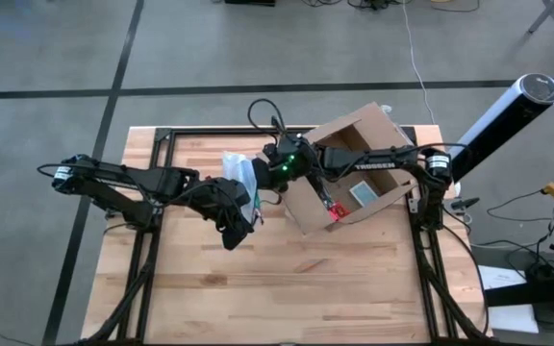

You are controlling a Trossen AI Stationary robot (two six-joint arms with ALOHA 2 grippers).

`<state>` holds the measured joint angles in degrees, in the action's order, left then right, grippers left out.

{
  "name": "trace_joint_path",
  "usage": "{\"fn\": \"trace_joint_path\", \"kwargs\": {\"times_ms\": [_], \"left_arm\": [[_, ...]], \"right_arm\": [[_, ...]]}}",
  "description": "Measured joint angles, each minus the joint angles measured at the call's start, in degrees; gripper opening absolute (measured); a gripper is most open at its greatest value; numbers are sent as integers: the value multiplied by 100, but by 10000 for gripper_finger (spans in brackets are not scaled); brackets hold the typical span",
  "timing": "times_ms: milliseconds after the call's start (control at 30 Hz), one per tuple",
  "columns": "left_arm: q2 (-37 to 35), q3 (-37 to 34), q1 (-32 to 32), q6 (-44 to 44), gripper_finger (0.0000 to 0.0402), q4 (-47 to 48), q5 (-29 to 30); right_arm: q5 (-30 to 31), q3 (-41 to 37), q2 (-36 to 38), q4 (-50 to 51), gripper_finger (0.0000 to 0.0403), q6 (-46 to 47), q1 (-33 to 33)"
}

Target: Unpack boxes

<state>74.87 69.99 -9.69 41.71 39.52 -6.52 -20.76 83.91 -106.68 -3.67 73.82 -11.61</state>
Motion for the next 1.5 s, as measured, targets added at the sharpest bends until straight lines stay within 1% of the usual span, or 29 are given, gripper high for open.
{"fn": "trace_joint_path", "kwargs": {"times_ms": [133, 333, 467, 667, 767, 867, 933, 1067, 1167, 1267, 1367, 1500], "left_arm": [[0, -1, 0, -10, 0, -4, 17], [0, -3, 4, -28, 0, -17, 21], [-2, -3, 4, -25, 0, -21, 20], [-2, -3, 4, -24, 0, -19, 6], [-2, -6, 4, -4, 0, -45, 11], [-2, -6, 4, 8, 0, -73, 27], [0, -6, 4, 14, 0, -75, 39], [0, -6, 4, 14, 0, -102, 34], [0, -6, 4, 6, 0, -104, 26], [0, -6, 0, -15, 0, -114, -39], [0, -6, -7, -21, 0, -124, -101], [0, -6, -9, -25, 0, -128, -108]], "right_arm": [[99, -1, -1, -54, 0, 84, -1], [101, -6, -6, -529, 0, 488, -3], [108, -6, -6, -670, 0, 550, -3], [348, -6, -37, -369, 0, 441, -4], [624, -6, -36, -242, 0, 278, -3], [839, -3, -32, 114, 0, 53, -3], [889, -3, -34, 339, 0, -28, -3], [921, -5, -34, 408, 0, -229, -3], [785, -6, -34, 424, 0, -513, -1], [410, -6, -34, 419, 11, -983, -2], [62, -5, -34, 433, 35, -1277, -5], [-327, -5, -33, 538, 80, -1693, -4]]}}
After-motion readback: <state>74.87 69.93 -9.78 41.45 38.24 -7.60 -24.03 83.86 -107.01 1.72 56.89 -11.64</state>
